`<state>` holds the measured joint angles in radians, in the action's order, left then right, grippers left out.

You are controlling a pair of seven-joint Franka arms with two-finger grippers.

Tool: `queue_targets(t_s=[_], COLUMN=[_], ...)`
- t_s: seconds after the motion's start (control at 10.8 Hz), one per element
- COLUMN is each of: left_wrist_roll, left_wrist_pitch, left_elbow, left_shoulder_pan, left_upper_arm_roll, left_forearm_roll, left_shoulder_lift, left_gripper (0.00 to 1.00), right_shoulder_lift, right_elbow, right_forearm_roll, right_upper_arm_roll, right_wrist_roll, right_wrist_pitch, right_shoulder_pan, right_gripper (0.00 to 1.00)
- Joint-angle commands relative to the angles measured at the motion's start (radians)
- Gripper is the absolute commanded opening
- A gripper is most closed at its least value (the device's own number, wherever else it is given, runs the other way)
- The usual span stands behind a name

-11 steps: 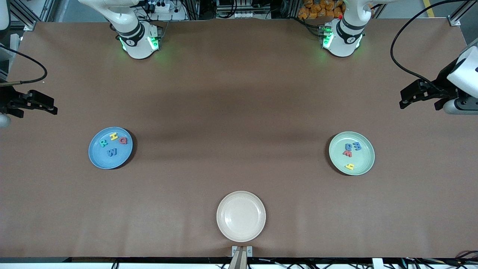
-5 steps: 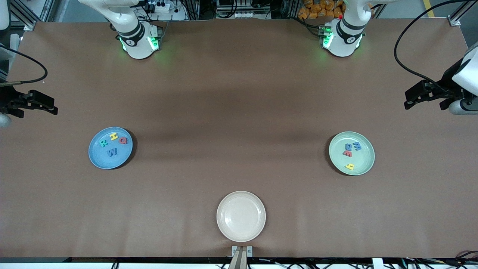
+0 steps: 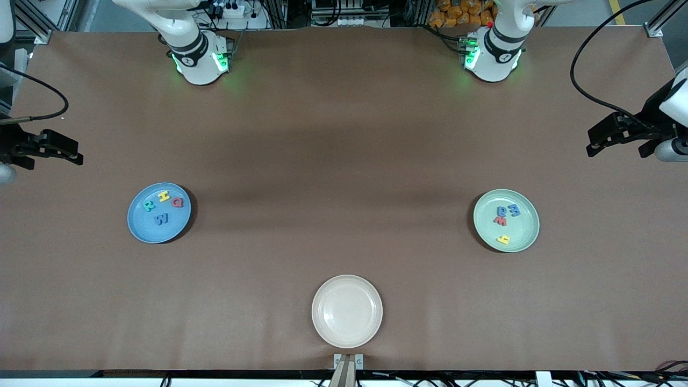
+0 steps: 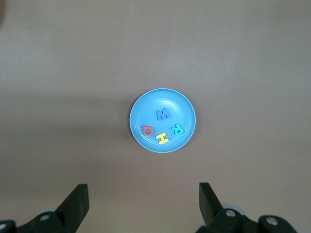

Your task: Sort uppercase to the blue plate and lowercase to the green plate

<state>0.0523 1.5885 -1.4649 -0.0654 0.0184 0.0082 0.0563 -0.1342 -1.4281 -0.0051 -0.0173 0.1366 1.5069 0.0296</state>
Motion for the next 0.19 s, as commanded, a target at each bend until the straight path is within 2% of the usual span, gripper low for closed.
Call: queue_targets(t_s=[0.0,0.09], left_wrist_roll=[-0.011,-0.005], left_wrist_pitch=[-0.016,-0.022], left_elbow=[0.014,0.014], left_shoulder_pan=[-0.002,-0.002], left_upper_arm_roll=[-0.006,-0.006], left_forearm_roll=[0.013,0.012], left_shoulder_lift=[-0.003,-0.004], left_gripper=[1.0,1.0], right_shoulder_lift=[-0.008,-0.008], right_elbow=[0.021,0.021], right_forearm_roll=[-0.009,-0.01], right_upper_arm_roll=[0.017,0.017], right_wrist_roll=[-0.009,-0.009], right_wrist_pitch=[-0.01,-0.01], right_shoulder_pan=[0.015,0.015], right_gripper=[1.0,1.0])
